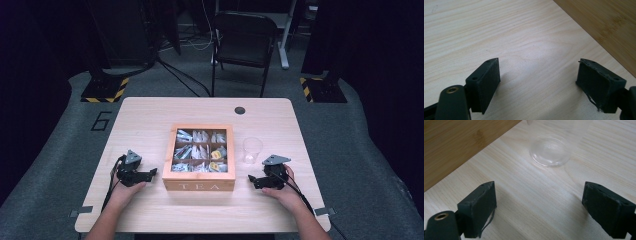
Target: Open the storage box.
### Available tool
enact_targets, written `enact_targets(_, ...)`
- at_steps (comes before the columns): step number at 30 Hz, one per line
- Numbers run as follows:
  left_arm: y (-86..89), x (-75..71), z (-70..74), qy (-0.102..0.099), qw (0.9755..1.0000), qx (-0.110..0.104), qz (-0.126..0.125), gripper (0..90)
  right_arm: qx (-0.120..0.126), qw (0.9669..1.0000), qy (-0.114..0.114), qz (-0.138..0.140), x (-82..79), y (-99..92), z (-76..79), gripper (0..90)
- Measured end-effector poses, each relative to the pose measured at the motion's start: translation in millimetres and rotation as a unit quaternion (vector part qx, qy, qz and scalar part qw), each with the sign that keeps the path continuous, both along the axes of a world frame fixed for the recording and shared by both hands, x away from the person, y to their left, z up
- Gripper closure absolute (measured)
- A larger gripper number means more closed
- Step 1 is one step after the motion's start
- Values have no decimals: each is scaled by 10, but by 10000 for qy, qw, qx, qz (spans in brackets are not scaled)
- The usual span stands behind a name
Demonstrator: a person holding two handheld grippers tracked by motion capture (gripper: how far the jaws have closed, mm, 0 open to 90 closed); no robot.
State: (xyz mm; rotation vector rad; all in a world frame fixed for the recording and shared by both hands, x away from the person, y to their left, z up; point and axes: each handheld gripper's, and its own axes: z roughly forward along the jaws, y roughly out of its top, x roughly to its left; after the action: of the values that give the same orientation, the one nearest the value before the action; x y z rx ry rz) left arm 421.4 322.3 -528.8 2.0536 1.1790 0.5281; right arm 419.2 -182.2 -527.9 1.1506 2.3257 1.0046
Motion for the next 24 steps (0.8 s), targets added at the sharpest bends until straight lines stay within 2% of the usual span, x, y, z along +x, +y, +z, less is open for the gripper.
enact_targets(2, -13, 0, -6, -6, 10000, -24, -1, 142, 13, 10000, -5, -1, 2, 8, -3, 98)
enact_targets(10, -15, -3, -7, -16, 10000, -11, -4, 143, -1, 10000, 54, 3, 2, 36, -5, 68)
enact_targets(24, -34, -20, -5, -6, 9999, -20, 158, 147, -17, 10000, 45, -56, -3, 46, -6, 65)
